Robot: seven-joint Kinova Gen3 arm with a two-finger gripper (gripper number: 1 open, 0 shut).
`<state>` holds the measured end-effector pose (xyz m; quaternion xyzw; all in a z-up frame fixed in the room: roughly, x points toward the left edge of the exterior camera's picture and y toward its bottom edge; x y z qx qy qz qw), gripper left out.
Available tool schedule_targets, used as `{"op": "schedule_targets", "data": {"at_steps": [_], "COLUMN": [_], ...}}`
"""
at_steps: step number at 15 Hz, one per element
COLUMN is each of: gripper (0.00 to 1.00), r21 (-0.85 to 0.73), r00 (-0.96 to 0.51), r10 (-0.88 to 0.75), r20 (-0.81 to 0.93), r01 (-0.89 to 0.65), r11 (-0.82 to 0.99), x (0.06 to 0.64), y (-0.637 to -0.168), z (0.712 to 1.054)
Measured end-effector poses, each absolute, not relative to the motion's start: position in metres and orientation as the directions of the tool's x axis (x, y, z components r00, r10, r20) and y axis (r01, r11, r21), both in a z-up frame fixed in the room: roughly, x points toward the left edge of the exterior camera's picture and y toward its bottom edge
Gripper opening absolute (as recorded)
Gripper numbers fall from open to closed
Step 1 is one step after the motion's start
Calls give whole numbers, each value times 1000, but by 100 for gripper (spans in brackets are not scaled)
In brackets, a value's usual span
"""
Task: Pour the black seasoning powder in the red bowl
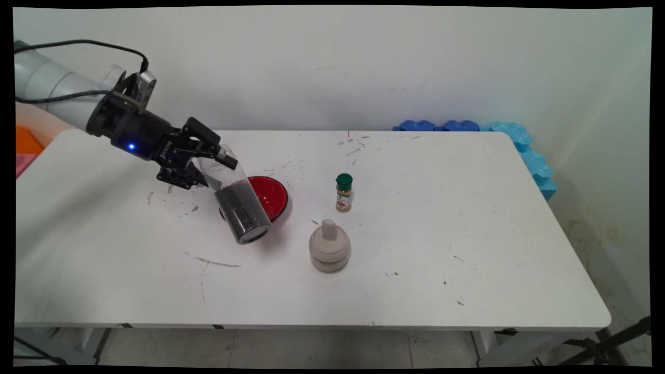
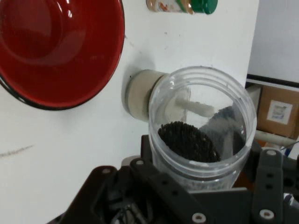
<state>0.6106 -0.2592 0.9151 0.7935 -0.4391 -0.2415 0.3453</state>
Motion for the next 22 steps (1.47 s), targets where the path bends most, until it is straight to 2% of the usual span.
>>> {"op": "schedule_targets", "data": {"at_steps": [5,22], "gripper": [0,0], "r21": [757,720], "r00": [552,621], "r10": [-814,-690], "r20": [-179,-371], "r01": [-451,-276], "r11": [-472,-636], "x": [612,608], "y": [-263,-269], "z": [913,910]}}
